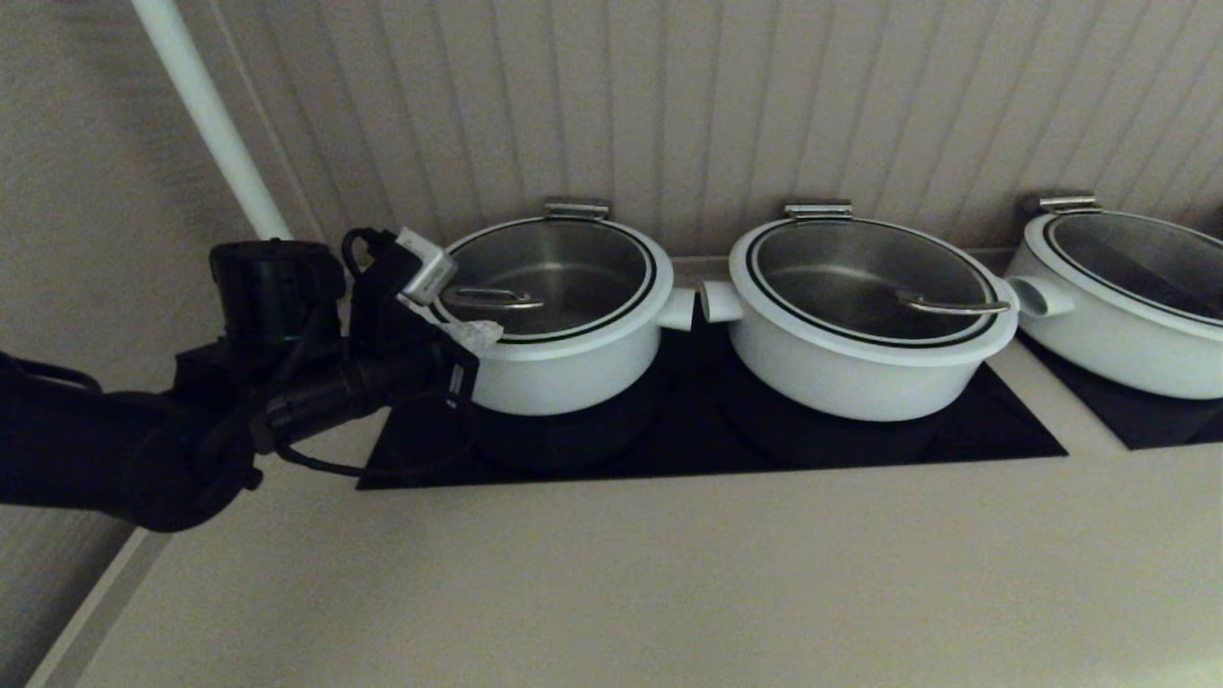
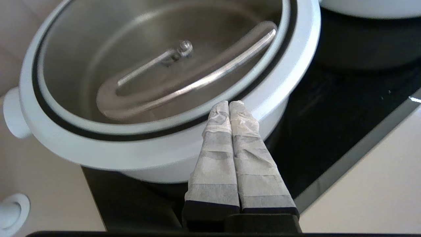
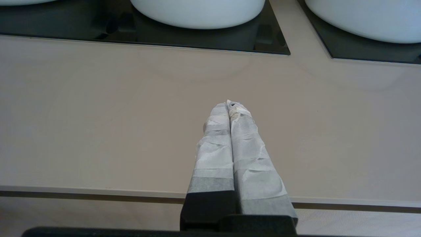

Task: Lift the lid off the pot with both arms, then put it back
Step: Open the food pot lid a small opening with the left arm

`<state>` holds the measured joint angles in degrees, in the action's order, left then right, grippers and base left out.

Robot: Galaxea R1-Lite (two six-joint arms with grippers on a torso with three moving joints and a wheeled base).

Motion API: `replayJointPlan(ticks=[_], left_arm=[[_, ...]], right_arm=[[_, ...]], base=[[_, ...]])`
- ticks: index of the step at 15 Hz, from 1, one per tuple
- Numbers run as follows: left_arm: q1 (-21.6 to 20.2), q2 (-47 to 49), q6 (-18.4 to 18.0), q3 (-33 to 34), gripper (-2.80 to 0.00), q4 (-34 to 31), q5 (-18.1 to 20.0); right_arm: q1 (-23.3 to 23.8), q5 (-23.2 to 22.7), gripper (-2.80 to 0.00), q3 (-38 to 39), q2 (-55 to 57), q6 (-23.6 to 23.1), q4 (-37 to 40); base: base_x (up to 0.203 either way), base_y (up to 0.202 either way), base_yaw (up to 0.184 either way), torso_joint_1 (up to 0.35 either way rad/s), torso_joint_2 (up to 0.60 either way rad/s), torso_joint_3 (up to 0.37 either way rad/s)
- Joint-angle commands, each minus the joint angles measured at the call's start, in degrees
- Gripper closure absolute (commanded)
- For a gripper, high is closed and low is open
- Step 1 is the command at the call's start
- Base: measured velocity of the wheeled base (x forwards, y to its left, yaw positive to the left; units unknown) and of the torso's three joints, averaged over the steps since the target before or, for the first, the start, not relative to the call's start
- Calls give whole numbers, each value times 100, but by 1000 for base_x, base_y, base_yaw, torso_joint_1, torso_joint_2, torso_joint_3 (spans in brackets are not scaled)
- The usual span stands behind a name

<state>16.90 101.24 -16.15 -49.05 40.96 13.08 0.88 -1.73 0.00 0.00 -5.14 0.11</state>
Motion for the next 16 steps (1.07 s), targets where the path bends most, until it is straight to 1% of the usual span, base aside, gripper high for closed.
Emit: replayJointPlan(ticks=[1, 2, 5, 10, 16], left_arm=[[-2, 205, -13, -32, 0, 264, 5], [-2, 264, -12, -64, 0, 359, -3], [-2, 393, 49, -232, 0, 373, -147], [-62, 493, 77, -340, 0, 378, -157], [-81, 550, 62, -816, 0, 369, -157]], right_arm=[[0, -3, 0, 0, 0, -4, -2], [0, -3, 0, 0, 0, -47, -2], [0, -20, 0, 0, 0, -154, -2], [0, -20, 0, 0, 0, -154, 4], [0, -20, 0, 0, 0, -154, 6]], base=[[0, 0, 0, 0, 0, 0], [0, 0, 0, 0, 0, 0], [0, 0, 0, 0, 0, 0], [0, 0, 0, 0, 0, 0], [0, 0, 0, 0, 0, 0]])
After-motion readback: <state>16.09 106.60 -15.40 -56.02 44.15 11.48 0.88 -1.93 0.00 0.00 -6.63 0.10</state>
